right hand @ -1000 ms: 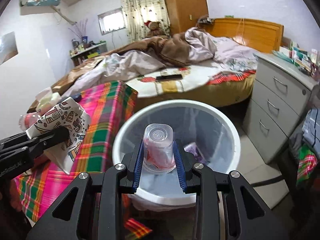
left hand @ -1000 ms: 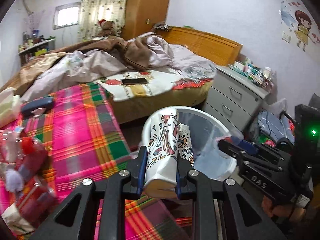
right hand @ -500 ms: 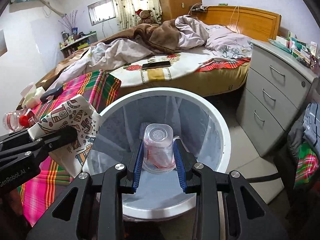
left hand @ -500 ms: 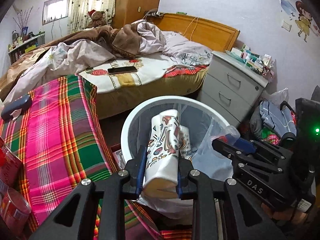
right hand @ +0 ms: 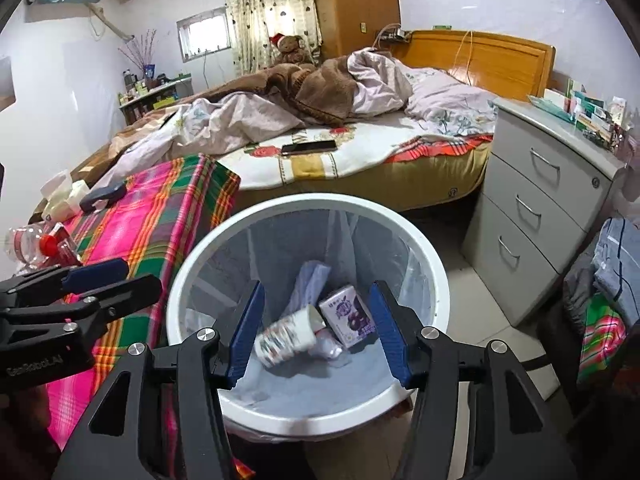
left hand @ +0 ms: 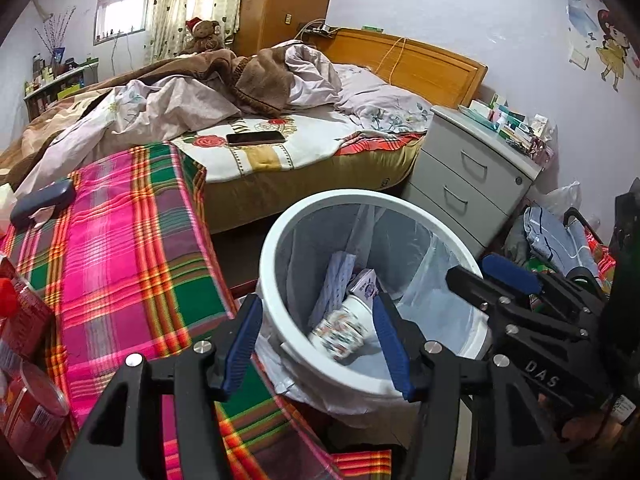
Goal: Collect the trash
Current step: 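Open both grippers to drop the cups into the bin, then reach the left gripper to the white paper bag while the right gripper reaches the red can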
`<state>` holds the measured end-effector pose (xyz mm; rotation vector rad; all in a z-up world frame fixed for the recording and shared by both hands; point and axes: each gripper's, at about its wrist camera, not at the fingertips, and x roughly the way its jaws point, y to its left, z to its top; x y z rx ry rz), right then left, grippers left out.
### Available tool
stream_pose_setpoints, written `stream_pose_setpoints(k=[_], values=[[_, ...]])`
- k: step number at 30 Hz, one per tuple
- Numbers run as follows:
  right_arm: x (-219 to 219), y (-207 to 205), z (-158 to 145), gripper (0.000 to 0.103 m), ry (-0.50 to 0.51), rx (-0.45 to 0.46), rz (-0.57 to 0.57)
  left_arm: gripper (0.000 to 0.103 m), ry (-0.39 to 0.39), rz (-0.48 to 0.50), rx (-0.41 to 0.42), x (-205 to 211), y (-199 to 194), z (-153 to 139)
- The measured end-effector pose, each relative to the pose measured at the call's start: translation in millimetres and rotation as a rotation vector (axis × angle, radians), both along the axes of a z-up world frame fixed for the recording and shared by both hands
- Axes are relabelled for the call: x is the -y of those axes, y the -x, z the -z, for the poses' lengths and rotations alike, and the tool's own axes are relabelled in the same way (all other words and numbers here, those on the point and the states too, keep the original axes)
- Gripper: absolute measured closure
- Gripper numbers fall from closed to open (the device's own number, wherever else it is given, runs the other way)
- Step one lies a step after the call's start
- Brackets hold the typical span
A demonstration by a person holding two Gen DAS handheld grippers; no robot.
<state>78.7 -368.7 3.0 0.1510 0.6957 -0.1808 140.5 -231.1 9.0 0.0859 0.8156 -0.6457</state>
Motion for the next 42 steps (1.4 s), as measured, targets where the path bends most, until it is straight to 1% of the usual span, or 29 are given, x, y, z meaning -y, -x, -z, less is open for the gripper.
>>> stream_pose_setpoints(k=[8, 10, 18, 22, 31, 42], values=[[-19, 11, -15, 0.047, 0.031, 0.06, -0.027, 0.044, 0.019, -0.039, 0.027, -31, 11, -9], [-24, 12, -18, 0.047, 0.036, 0.067, -0.035, 0.044, 0.016, -0.051, 0.049, -38, 15, -13], [-45, 18, -25, 0.047, 0.053, 0.1, -0.058, 0.043, 0.045, -0.097, 0.072, -75, 27, -22], [-55, 20, -28, 0.047, 0.056, 0.111, -0.073, 0.043, 0.041, -0.125, 0.085, -91, 33, -24], [-86, 20, -29, 0.047, 0.063, 0.121, -0.124, 0.042, 0.039, -0.211, 0.093, -140, 40, -20], [-123, 14, -26, 0.047, 0.052, 0.11, -0.198, 0.041, 0.025, -0.318, 0.105, -206, 47, -16]])
